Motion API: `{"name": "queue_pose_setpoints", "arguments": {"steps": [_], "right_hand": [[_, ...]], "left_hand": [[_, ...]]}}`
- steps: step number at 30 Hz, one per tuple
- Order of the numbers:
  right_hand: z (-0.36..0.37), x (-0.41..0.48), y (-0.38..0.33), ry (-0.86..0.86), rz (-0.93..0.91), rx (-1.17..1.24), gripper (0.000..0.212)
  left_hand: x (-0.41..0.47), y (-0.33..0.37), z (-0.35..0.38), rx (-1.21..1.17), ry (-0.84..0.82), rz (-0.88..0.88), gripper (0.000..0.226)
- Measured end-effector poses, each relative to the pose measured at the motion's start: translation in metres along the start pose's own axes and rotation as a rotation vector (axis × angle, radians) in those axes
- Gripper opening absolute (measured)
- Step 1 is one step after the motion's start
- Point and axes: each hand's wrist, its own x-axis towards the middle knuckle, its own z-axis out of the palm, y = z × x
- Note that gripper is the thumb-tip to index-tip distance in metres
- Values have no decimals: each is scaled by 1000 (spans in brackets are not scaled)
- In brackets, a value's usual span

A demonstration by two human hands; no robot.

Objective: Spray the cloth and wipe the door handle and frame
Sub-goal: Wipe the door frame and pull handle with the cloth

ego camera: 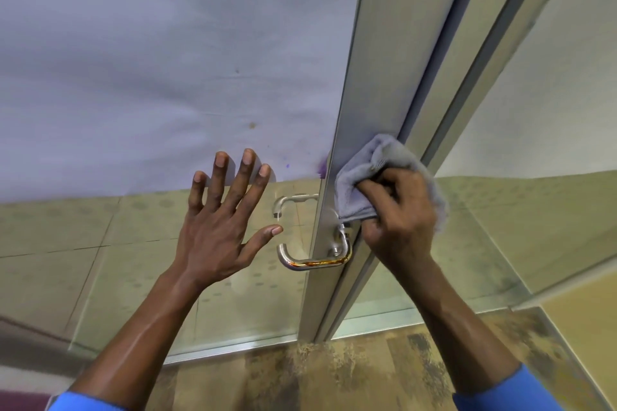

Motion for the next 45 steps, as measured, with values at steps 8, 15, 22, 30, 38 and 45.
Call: {"name": "queue_pose_setpoints", "arguments": {"steps": [8, 15, 22, 30, 38, 45], "right_hand": [[-4, -7, -13, 47, 87, -75, 31], [-23, 84, -16, 344, 68, -39, 60], [-2, -20, 5, 17, -25, -24, 38], [-3, -84, 20, -578, 82, 256, 48], [-22, -92, -16, -634, 440, 583, 40], [-8, -105, -104, -626, 382, 363, 62]], "left_hand": [[0, -1, -1, -25, -14, -6, 98], [0, 0, -1, -16, -10, -5, 98], [0, -1, -1, 0, -21, -6, 101], [1, 1, -2, 5, -14, -9, 103], [2, 1, -5, -27, -17, -9, 101], [2, 1, -9, -42, -32, 4, 95]]}}
